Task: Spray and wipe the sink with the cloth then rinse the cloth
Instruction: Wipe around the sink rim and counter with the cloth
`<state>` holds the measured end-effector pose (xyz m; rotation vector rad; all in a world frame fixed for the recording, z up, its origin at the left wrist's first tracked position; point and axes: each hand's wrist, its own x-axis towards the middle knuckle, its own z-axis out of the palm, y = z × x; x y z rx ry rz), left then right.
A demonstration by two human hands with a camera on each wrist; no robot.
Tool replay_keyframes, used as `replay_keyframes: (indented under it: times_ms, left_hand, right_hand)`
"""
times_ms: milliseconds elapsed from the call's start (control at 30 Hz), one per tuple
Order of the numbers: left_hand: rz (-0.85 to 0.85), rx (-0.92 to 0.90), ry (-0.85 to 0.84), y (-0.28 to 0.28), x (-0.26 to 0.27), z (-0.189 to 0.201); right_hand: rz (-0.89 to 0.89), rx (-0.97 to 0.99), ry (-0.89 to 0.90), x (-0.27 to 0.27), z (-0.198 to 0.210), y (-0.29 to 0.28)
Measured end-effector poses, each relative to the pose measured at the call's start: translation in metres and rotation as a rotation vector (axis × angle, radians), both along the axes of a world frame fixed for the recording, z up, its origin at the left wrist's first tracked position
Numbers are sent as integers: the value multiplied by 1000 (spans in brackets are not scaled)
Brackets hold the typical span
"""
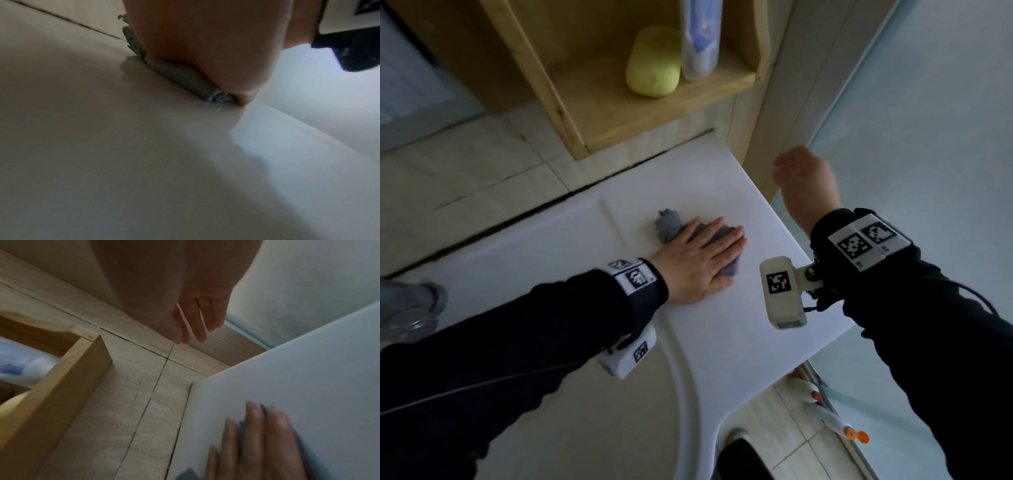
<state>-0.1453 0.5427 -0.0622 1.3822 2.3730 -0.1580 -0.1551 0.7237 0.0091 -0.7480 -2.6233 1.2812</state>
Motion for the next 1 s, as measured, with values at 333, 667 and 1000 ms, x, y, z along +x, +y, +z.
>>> replay_keyframes:
  times_ms: [333, 667, 1000]
  left_hand:
    - [336, -14, 41, -35, -68, -2]
    - [816, 22, 133, -185, -33, -9]
    - [1076, 35, 52, -245, 7, -4]
  right_hand:
    - [21, 41, -50, 3, -11, -4]
    - [254, 7, -45, -16, -15, -108]
    - [462, 5, -68, -1, -13, -205]
